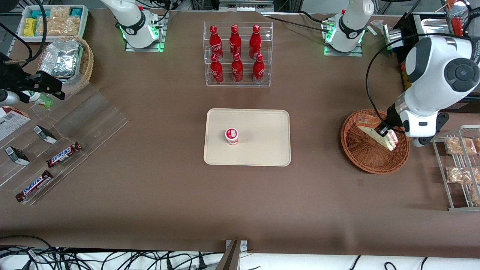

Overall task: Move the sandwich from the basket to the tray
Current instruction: 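Lift the sandwich with the left gripper and carry it toward the cream tray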

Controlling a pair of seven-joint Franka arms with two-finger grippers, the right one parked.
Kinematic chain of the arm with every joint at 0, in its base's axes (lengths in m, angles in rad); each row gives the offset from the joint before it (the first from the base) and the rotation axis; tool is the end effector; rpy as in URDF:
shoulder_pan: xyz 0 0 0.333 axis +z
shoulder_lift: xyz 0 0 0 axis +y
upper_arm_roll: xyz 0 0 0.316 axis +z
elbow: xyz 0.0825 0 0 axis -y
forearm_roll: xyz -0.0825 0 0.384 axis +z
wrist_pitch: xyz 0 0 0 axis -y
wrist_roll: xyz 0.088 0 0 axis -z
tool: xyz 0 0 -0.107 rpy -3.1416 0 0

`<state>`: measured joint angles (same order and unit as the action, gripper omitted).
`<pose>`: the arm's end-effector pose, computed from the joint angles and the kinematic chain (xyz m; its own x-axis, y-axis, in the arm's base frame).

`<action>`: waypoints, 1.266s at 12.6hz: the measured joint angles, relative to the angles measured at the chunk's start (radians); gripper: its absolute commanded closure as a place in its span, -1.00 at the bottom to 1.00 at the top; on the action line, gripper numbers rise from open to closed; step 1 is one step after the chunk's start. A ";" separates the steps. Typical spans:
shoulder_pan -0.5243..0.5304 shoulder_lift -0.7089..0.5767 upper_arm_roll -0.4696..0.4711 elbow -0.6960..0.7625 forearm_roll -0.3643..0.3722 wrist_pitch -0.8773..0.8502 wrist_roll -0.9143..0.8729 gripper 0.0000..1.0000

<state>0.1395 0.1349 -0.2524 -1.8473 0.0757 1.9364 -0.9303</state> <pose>0.5892 -0.0564 0.4486 0.7037 0.7105 0.0040 0.7096 -0.7024 -0.0548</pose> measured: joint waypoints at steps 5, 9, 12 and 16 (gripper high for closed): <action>-0.009 0.020 -0.138 0.090 -0.011 -0.076 0.117 1.00; -0.014 0.081 -0.266 0.105 -0.011 -0.009 0.221 1.00; -0.043 0.113 -0.314 0.116 -0.010 0.017 0.285 1.00; -0.121 0.132 -0.318 0.122 -0.010 0.024 0.322 1.00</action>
<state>0.0185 0.2665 -0.5700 -1.7249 0.0660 1.9601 -0.6081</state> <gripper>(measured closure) 0.819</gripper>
